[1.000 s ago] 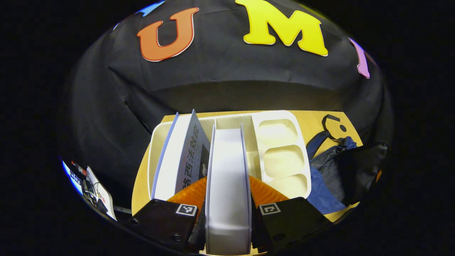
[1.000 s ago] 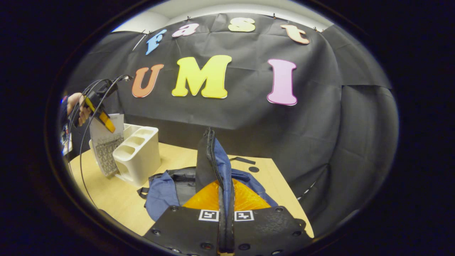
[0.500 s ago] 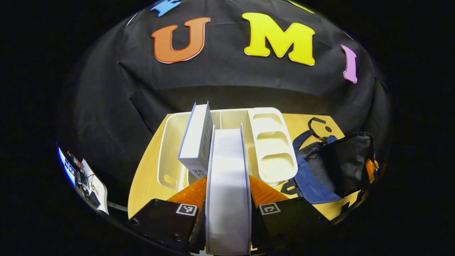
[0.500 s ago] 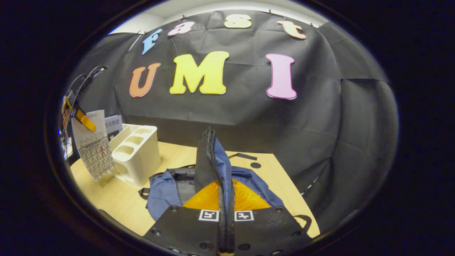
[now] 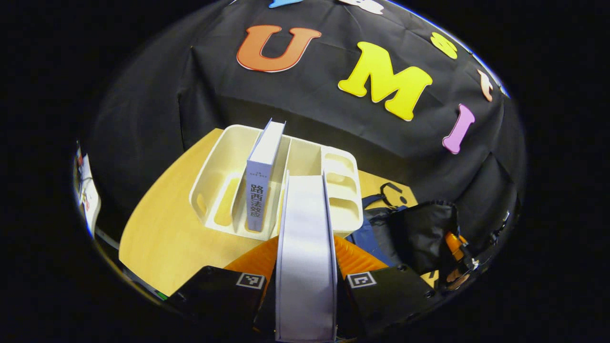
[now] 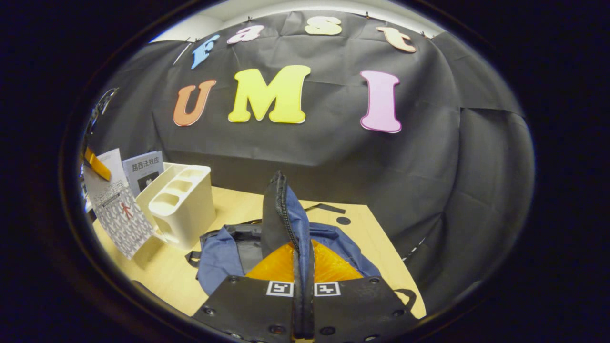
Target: Open the schoolbag, grab two books from the bookshelf and put them into the schoolbag.
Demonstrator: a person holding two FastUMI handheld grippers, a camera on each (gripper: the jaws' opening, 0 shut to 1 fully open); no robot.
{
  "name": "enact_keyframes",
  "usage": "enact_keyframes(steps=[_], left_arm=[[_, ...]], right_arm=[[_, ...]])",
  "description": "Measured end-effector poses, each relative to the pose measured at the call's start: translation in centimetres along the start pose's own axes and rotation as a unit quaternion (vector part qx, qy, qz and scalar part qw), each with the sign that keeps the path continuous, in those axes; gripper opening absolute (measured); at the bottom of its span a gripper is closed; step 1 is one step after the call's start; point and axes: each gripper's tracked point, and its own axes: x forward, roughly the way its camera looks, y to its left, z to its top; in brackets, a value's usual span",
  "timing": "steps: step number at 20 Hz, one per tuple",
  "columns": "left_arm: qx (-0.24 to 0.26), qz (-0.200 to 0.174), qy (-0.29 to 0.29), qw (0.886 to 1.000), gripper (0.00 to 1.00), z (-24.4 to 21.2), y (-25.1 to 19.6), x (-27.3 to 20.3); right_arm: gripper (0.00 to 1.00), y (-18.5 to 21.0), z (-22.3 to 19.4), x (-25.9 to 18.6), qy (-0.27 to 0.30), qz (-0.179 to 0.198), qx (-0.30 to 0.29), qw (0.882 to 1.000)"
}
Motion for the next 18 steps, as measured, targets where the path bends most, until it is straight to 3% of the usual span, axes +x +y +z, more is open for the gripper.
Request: enact_keyframes(steps=[10, 18], left_arm=[[-0.109, -0.112, -0.019, 0.988, 0.49, -2.5, -7.0, 1.7], [-0.167, -0.15, -0.028, 0.974, 0.48, -3.6, -13.6, 7.1]], right_arm=[[0.01, 0.0, 2.2, -0.2, 0.0, -0.001, -0.002, 1.0], [0.01, -1.4, 3.7, 0.0, 0.004, -0.007, -0.014, 1.0]])
